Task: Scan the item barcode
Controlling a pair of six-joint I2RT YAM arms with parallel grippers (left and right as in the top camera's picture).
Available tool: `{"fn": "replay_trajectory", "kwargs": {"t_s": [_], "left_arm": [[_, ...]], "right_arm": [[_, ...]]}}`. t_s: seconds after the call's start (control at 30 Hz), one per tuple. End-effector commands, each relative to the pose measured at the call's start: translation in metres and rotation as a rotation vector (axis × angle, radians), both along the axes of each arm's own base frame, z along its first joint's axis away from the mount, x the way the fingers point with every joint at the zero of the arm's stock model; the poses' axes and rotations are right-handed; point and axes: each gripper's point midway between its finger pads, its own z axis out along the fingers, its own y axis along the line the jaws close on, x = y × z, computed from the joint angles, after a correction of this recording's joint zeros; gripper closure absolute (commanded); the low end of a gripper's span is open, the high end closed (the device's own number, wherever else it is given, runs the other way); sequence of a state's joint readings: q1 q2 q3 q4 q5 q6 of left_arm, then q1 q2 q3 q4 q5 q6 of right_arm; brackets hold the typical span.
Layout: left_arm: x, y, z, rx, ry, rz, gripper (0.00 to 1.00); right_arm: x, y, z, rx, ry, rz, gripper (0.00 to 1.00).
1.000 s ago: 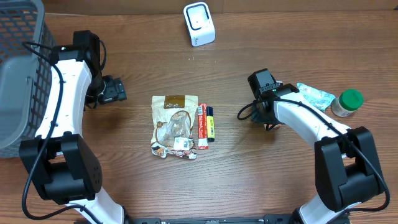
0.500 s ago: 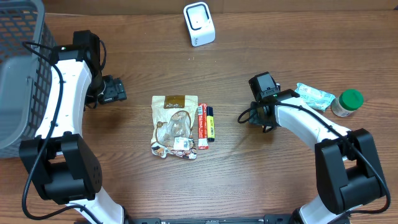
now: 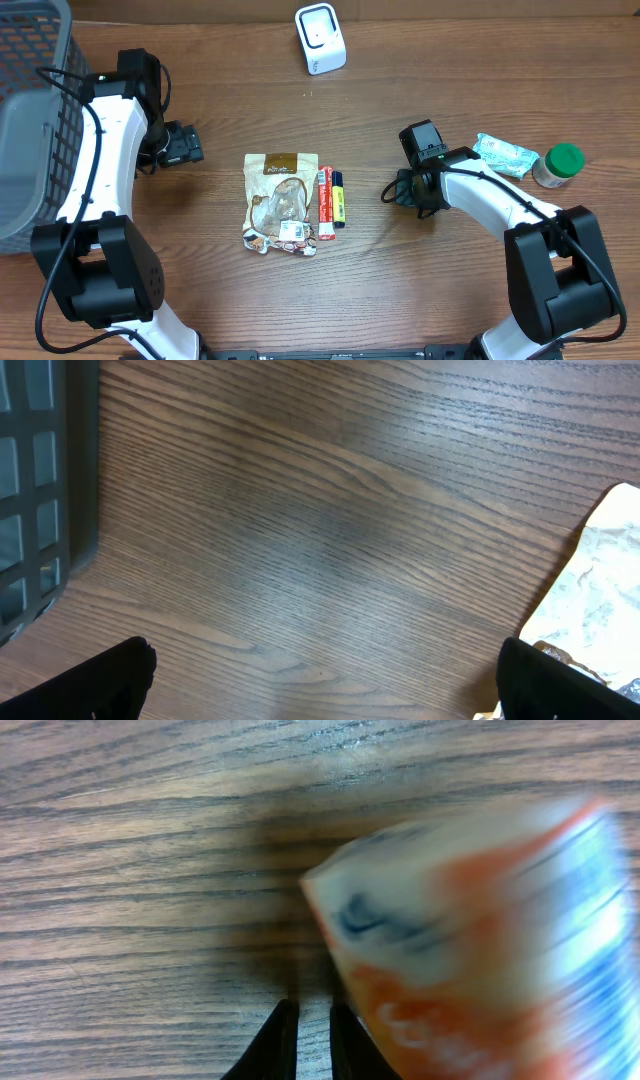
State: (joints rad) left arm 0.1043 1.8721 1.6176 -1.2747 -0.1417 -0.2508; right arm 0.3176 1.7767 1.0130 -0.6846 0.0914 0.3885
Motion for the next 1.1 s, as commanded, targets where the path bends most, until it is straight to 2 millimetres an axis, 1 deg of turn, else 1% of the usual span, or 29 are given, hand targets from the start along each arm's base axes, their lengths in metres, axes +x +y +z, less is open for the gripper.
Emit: {"fn": "replay_trajectory", "kwargs": {"t_s": [0.0,0.13,0.2,0.23,0.3,0.37,0.43,0.47,0.53,0.57,0.63,0.73,0.87,0.9,0.97,1.07], "left_arm": [[0.004,-0.003,0.001,-0.003,-0.004,-0.026,0.0],[0.004,-0.003,0.001,-0.003,-0.004,-0.026,0.0],[0.004,-0.003,0.001,-0.003,-0.004,-0.026,0.0],[0.004,-0.003,0.001,-0.003,-0.004,-0.026,0.0],[0.004,-0.003,0.001,-0.003,-0.004,-0.026,0.0],[0.004,-0.003,0.001,-0.003,-0.004,-0.026,0.0],[0.004,-0.003,0.001,-0.003,-0.004,-0.026,0.0],[0.004,-0.003,0.001,-0.003,-0.004,-0.026,0.0],[0.004,-0.003,0.001,-0.003,-0.004,-0.026,0.0],[0.004,-0.003,0.001,-0.003,-0.004,-0.026,0.0],[0.004,-0.003,0.001,-0.003,-0.004,-0.026,0.0],[0.004,-0.003,0.001,-0.003,-0.004,-0.026,0.0],[0.004,-0.003,0.001,-0.003,-0.004,-0.026,0.0],[0.004,-0.003,0.001,-0.003,-0.004,-0.026,0.0],[0.004,-0.003,0.001,-0.003,-0.004,-0.026,0.0],[0.004,-0.003,0.001,-0.003,-0.004,-0.026,0.0]], "right_arm": [[-0.005,0.001,-0.003,0.005,0.012,0.003,0.87],[-0.003,0.005,-0.001,0.024,0.01,0.018,0.86],[0.003,0.013,0.009,0.051,-0.004,0.078,0.86],[0.008,0.015,0.017,0.052,-0.018,0.092,0.86],[0.021,0.012,0.04,0.05,-0.055,0.086,0.83],[0.037,0.003,0.07,0.048,-0.099,0.067,0.81],[0.05,-0.011,0.097,0.046,-0.127,0.046,0.79],[0.054,-0.021,0.109,0.043,-0.128,0.033,0.75],[0.054,-0.038,0.123,0.047,-0.112,0.042,0.71],[0.052,-0.045,0.124,0.057,-0.098,0.056,0.69],[0.047,-0.054,0.122,0.094,-0.07,0.07,0.68],[0.042,-0.064,0.114,0.167,-0.033,0.095,0.69],[0.037,-0.073,0.095,0.239,-0.017,0.142,0.69],[0.037,-0.075,0.089,0.237,-0.014,0.146,0.7],[0.038,-0.076,0.079,0.234,-0.012,0.161,0.75],[0.037,-0.076,0.062,0.23,-0.002,0.159,0.75]]}}
